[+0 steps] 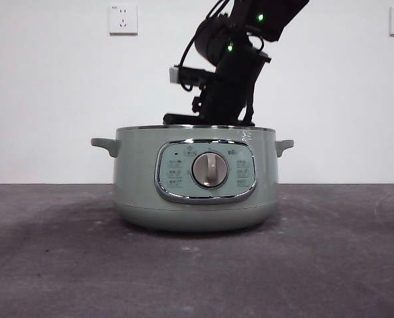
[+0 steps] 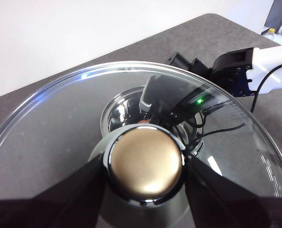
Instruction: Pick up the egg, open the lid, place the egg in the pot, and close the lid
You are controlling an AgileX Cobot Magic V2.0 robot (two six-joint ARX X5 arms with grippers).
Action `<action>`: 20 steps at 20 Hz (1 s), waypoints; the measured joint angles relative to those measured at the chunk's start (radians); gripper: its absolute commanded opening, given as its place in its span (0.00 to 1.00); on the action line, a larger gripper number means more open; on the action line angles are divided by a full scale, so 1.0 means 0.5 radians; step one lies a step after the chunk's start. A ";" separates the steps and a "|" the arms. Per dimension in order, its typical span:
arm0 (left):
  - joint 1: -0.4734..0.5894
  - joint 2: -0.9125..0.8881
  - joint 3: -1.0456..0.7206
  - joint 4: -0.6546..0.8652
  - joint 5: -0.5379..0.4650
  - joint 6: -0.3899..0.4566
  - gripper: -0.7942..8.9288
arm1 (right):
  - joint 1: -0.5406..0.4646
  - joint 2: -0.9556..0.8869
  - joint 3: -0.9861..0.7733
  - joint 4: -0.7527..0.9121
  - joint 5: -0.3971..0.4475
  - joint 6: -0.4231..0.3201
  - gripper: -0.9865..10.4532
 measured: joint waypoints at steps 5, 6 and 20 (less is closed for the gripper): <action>0.001 0.000 0.000 -0.012 0.000 0.000 0.07 | 0.002 0.009 0.003 -0.062 -0.001 -0.014 0.25; 0.001 0.000 0.000 -0.012 0.000 0.000 0.07 | 0.002 0.009 0.004 -0.064 -0.001 -0.014 0.42; 0.000 0.504 0.000 0.446 0.153 0.000 0.07 | -0.076 -1.517 0.009 -0.536 0.481 0.177 0.56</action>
